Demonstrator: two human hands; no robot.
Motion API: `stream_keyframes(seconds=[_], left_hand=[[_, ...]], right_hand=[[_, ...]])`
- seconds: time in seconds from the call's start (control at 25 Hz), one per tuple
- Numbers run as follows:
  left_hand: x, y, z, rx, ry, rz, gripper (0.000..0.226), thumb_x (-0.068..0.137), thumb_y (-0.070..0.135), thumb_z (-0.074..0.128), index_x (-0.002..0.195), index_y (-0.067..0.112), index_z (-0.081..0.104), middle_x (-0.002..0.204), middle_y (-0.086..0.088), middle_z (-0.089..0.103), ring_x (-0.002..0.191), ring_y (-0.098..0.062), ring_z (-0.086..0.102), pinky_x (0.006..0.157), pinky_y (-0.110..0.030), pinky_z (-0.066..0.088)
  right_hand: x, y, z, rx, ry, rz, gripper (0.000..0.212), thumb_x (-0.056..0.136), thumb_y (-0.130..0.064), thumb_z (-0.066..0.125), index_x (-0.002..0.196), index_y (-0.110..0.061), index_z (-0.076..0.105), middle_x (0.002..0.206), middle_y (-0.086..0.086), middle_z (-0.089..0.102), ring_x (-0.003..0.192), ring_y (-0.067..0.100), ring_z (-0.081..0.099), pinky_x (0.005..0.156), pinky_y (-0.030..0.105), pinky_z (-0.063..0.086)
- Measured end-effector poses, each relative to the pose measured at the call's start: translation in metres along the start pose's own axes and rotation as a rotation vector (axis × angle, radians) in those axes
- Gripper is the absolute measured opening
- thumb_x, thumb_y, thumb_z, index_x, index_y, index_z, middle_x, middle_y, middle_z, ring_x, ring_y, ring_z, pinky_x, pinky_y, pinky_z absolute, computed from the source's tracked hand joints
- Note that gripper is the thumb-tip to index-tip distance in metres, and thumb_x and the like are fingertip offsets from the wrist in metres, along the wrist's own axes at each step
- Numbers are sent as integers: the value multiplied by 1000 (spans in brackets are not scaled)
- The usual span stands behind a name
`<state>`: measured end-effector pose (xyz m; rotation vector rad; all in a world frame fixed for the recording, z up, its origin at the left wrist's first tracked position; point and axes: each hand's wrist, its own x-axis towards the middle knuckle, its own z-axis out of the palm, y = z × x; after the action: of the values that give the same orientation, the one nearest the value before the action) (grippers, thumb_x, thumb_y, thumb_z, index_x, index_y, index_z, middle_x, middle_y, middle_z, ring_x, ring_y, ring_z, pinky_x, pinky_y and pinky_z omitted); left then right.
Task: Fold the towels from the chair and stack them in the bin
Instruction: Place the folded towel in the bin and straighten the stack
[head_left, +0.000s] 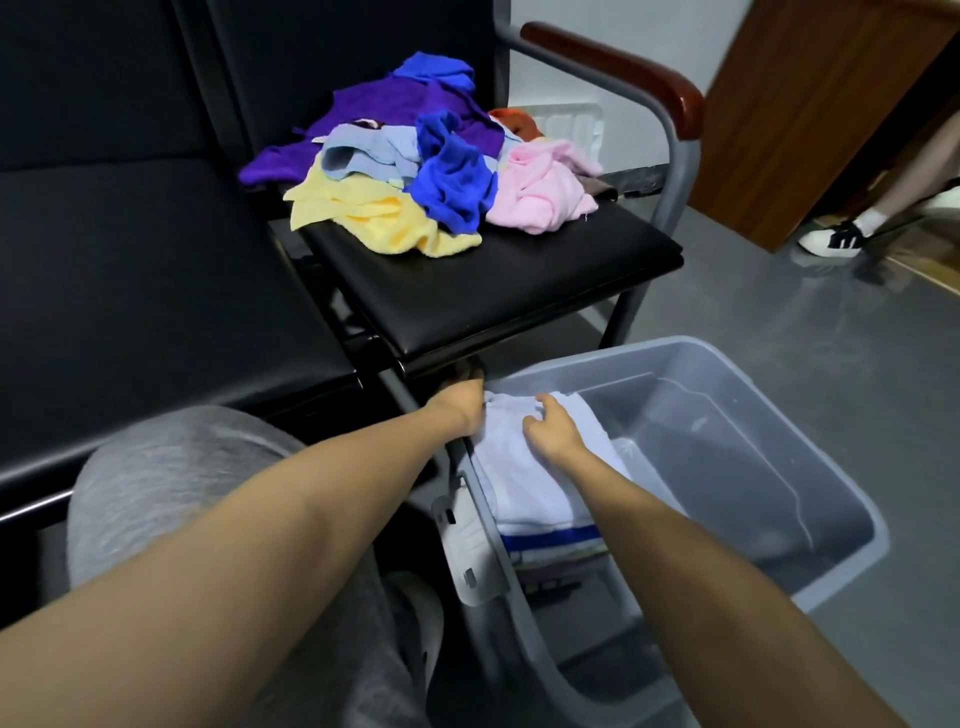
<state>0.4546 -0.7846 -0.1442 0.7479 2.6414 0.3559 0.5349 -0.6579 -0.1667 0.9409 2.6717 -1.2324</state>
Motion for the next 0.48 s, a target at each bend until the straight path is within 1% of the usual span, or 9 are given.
stream_keyframes(seconds=[0.08, 0.12, 0.2, 0.28, 0.36, 0.4, 0.44, 0.48], left_hand=[[-1, 2, -3, -34, 66, 11, 41, 92, 24, 51, 128, 4, 45, 135, -17, 49, 124, -31, 48, 99, -32, 38], [-1, 3, -5, -31, 74, 13, 35, 91, 23, 52, 120, 5, 50, 129, -17, 54, 119, -31, 52, 95, -32, 41], [-3, 4, -10, -16, 43, 12, 33, 89, 23, 55, 116, 4, 53, 124, -16, 57, 115, -31, 55, 91, -32, 43], [-4, 6, -13, 9, -15, -26, 37, 86, 23, 61, 117, 4, 55, 121, -14, 59, 111, -28, 57, 84, -30, 45], [-8, 11, -15, 132, -126, -56, 38, 82, 25, 64, 114, 4, 61, 118, -11, 63, 105, -25, 61, 75, -28, 46], [-9, 14, -16, 201, -223, -63, 38, 82, 26, 63, 114, 4, 63, 119, -12, 64, 102, -25, 62, 72, -27, 47], [-10, 17, -17, 232, -364, -93, 40, 85, 25, 61, 118, 3, 61, 123, -13, 62, 100, -25, 61, 72, -28, 48], [-10, 19, -17, 210, -529, -150, 43, 89, 24, 57, 126, 1, 56, 129, -16, 57, 102, -26, 58, 75, -29, 48]], right_hand=[[5, -7, -4, 14, 22, 35, 48, 94, -16, 44, 141, -5, 35, 138, 16, 47, 125, 32, 46, 98, 30, 36], [8, -12, -7, 35, 43, 60, 46, 95, -16, 43, 139, -3, 35, 137, 18, 48, 124, 32, 47, 95, 30, 36], [10, -23, -11, 81, 64, 118, 50, 97, -17, 41, 144, -2, 29, 143, 18, 42, 129, 32, 42, 97, 30, 34], [10, -25, -11, 73, 36, 130, 53, 99, -19, 39, 147, -3, 24, 147, 17, 38, 132, 31, 39, 99, 29, 33], [8, -24, -8, 42, 12, 143, 46, 99, -21, 39, 139, -1, 35, 139, 18, 46, 125, 31, 45, 90, 28, 35], [8, -23, -8, 38, 15, 158, 42, 98, -23, 41, 133, 0, 41, 134, 18, 50, 121, 31, 48, 87, 28, 35], [9, -22, -8, 58, 15, 177, 41, 97, -26, 42, 129, 1, 45, 130, 17, 53, 119, 32, 50, 87, 28, 37], [9, -21, -7, 81, 13, 199, 43, 97, -30, 45, 125, 2, 49, 128, 18, 55, 117, 33, 52, 90, 30, 38]])
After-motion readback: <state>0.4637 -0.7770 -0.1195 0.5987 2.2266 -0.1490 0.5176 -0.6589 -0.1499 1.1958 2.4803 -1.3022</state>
